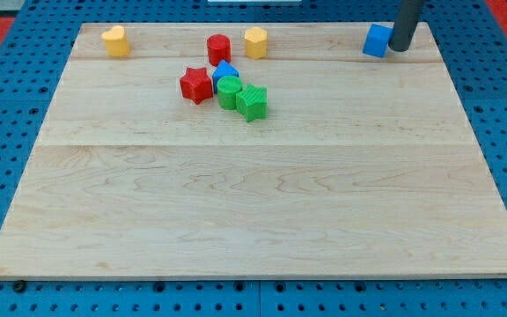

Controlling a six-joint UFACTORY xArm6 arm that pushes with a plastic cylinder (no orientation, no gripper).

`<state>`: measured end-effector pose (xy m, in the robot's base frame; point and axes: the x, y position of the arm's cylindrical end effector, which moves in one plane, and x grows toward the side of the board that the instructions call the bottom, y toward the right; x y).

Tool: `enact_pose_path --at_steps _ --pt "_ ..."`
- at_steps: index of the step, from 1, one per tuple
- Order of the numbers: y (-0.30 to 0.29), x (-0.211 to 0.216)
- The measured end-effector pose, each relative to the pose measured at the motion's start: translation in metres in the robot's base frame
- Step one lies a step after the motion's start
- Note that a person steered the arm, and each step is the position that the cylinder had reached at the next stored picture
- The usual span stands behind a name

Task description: Drag red circle towards middle left of the board

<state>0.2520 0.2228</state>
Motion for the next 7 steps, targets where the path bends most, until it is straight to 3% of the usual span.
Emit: enact_pose_path --at_steps 2,4,7 --pt "-0.026 0.016" --pt "-0.106 0.077" --pt "-0.229 0.023"
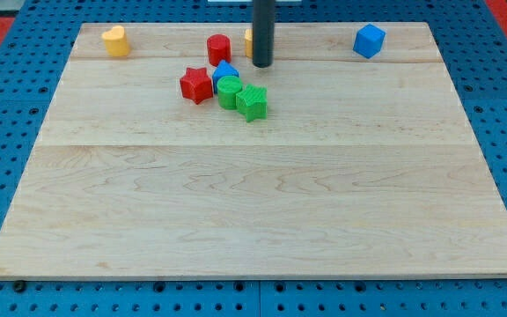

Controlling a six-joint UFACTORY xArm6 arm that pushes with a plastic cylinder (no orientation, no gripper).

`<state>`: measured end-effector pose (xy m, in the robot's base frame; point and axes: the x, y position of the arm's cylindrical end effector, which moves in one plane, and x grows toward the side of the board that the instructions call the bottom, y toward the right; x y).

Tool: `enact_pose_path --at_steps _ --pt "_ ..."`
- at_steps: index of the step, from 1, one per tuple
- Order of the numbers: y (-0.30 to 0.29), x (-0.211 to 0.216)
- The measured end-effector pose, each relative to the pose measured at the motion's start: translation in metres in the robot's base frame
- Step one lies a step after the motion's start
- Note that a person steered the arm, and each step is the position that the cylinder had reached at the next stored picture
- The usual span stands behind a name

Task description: Drag red circle towards middle left of the board

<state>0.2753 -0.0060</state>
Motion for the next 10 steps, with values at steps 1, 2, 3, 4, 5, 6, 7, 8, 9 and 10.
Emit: enact_pose_path --at_steps 1,2,3,4,5,6,7,8,9,10 --pt "-0.039 -0.019" --pt "-0.078 -0.024" --pt "-0.058 -0.043" --pt "-0.079 -0.057" --pt "-0.128 -0.053" --pt "-0.139 -0.016" --pt "-0.171 0.01" --pt "-0.199 0.035" --pt "-0.222 0.058" --pt "-0.202 0.062"
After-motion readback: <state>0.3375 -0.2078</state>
